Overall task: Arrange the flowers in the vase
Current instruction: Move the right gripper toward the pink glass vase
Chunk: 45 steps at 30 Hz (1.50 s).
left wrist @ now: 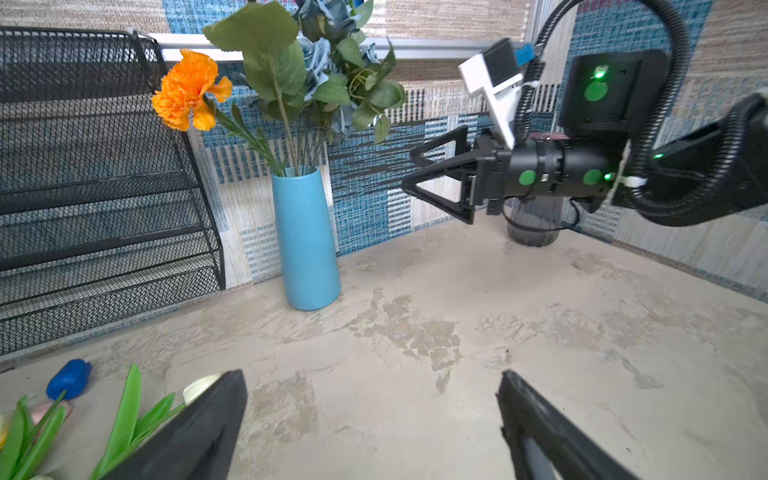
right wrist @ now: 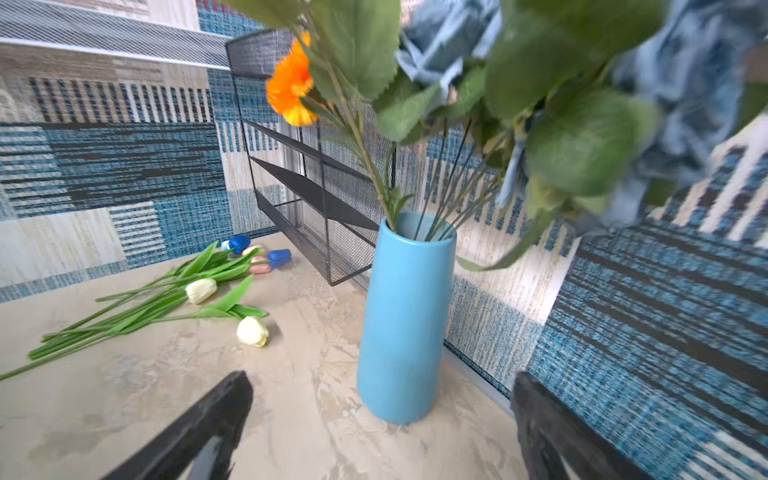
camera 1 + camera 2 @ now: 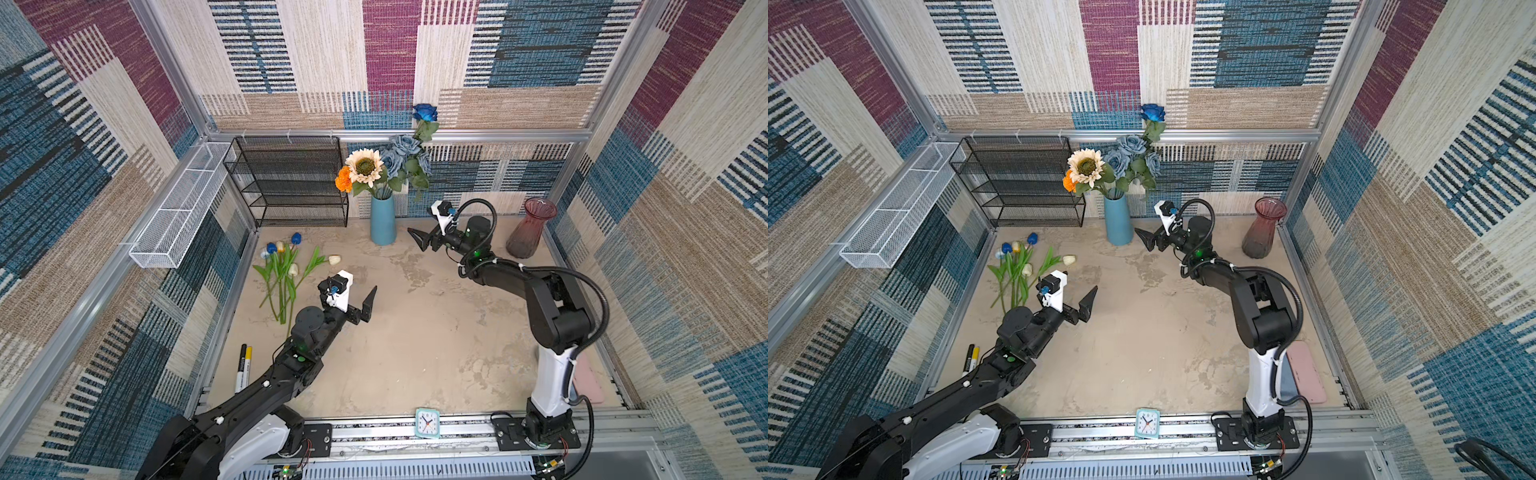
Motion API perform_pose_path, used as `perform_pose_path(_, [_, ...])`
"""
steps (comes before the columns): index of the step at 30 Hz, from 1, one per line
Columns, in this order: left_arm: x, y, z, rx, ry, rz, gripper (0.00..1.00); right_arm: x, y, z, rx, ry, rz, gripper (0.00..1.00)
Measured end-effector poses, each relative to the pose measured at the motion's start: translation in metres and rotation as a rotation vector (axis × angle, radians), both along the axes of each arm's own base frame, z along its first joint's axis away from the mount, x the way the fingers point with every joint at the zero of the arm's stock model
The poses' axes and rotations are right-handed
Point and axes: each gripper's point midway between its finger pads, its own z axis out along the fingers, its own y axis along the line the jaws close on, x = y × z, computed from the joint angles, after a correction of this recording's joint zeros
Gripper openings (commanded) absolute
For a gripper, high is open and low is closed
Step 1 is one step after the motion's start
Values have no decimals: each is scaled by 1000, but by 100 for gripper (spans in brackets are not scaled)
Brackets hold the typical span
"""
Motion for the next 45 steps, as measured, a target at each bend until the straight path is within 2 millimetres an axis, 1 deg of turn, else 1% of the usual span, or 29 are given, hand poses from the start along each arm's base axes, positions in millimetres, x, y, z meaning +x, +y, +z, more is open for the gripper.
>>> perform_pose_path(1, [-2,-4,1,-1,-4,-24,98,-12,-15,10,16,-8,-21,100])
perform_pose_path(3, [-6,-12,7,-3,-13,-77,98,-29,-55,29,46,-30,-101,100])
perform_pose_path(5, [-6,-23,19,-9,-31,-133,98,-41,-102,46,73,-58,-207,100])
perform_pose_path(8, [-4,-40,30,-8,-43,-207,99,-58,-174,61,112,-84,-378,100])
perform_pose_path(10, [-1,-50,29,-1,-32,-246,99,-69,-215,67,131,-102,-498,100])
perform_pose_path(13, [6,-61,19,9,-10,-279,100,-83,-263,71,134,-126,-619,100])
perform_pose_path(15, [9,-67,10,16,8,-297,100,-87,-296,63,136,-114,-705,100])
perform_pose_path(16, [11,-68,5,20,17,-297,100,-87,-314,55,136,-98,-758,100])
perform_pose_path(17, [13,-69,3,22,22,-299,100,-87,-326,47,136,-81,-791,100])
perform_pose_path(19, [15,-71,-3,21,29,-301,100,-86,-343,26,107,-61,-829,100])
perform_pose_path(20, [15,-71,-5,21,28,-301,100,-84,-348,15,96,-40,-821,100])
perform_pose_path(22, [15,-70,-16,24,45,-299,100,-79,-370,-13,88,13,-844,100])
perform_pose_path(24, [14,-69,-25,28,64,-296,100,-74,-381,-34,73,46,-837,100])
perform_pose_path(25, [13,-69,-28,29,68,-296,100,-69,-380,-42,58,58,-810,100])
perform_pose_path(26, [13,-68,-29,28,68,-295,100,-64,-378,-45,41,58,-783,100])
perform_pose_path(29, [12,-68,-28,19,62,-295,100,-46,-375,-50,-19,33,-702,100])
perform_pose_path(32, [13,-68,-27,19,62,-295,100,-30,-378,-52,-65,2,-660,100])
perform_pose_path(33, [13,-68,-26,19,61,-295,100,-23,-379,-53,-80,-10,-643,100])
perform_pose_path(37, [14,-69,-14,11,40,-295,100,4,-389,-59,-116,-32,-609,100])
perform_pose_path(40, [15,-69,-7,13,25,-296,100,24,-392,-66,-141,-38,-583,100])
perform_pose_path(45, [15,-69,-12,28,54,-295,100,58,-385,-71,-183,-54,-516,100])
